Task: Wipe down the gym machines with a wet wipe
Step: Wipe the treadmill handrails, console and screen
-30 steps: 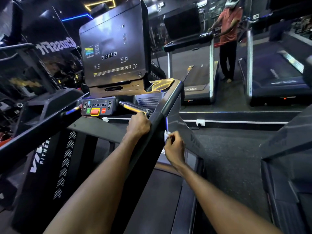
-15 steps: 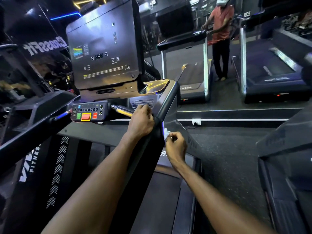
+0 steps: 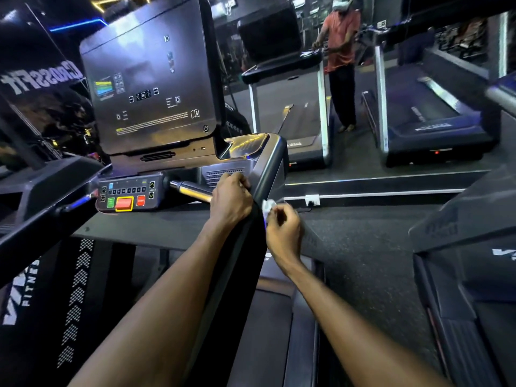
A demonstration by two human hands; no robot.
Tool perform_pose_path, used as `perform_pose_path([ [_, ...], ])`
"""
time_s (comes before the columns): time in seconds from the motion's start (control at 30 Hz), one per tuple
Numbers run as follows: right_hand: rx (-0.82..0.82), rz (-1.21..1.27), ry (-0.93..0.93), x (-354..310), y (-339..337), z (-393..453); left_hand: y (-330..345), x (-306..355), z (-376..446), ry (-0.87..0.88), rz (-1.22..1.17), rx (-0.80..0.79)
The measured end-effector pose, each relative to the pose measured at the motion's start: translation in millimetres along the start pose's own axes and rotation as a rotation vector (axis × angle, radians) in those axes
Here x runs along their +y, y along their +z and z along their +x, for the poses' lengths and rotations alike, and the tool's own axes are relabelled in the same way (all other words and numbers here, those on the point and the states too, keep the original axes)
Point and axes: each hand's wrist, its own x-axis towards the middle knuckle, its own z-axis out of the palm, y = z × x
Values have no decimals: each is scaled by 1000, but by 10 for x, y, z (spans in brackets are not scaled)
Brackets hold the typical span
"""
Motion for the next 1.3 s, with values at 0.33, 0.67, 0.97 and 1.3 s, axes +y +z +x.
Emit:
perform_pose_path([
  [0.33,-7,-20,191,90,-89,-30,82,31,133,-4,55,-4],
  [0.67,9,-117,283,135,38,604,242,123,439,15,6,-68],
  [0.97,-23,-129,156,30,273,1247,472,99,802,186,2,-111],
  [1.3,1,-54,163,62,383,1509,639,168,1120,174,110,-106],
])
